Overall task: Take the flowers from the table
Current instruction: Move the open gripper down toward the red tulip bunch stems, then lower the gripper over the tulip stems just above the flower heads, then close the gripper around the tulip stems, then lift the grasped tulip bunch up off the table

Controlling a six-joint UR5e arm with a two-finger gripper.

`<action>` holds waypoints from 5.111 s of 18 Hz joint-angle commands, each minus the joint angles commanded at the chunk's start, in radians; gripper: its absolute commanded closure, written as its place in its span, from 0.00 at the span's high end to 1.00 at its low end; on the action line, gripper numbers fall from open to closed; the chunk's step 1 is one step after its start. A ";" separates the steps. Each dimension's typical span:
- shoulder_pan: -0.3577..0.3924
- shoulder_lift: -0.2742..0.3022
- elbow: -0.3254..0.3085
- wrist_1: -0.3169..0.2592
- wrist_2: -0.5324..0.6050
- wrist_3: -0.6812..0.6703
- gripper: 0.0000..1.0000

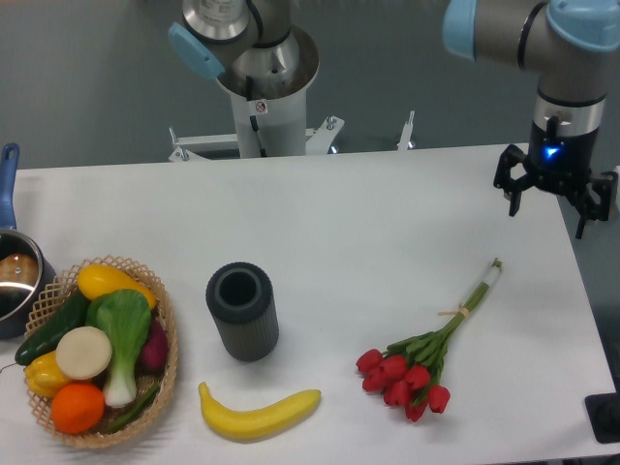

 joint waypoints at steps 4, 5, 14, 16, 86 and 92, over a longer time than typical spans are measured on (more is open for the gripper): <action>-0.031 -0.041 -0.002 0.029 0.000 -0.045 1.00; -0.035 -0.051 -0.006 0.042 0.000 -0.048 1.00; -0.083 -0.147 -0.018 0.062 -0.003 -0.028 1.00; -0.092 -0.172 -0.018 0.066 -0.003 -0.029 1.00; -0.156 -0.101 0.004 0.066 -0.006 -0.235 0.19; -0.135 -0.046 0.014 0.069 -0.139 -0.287 0.19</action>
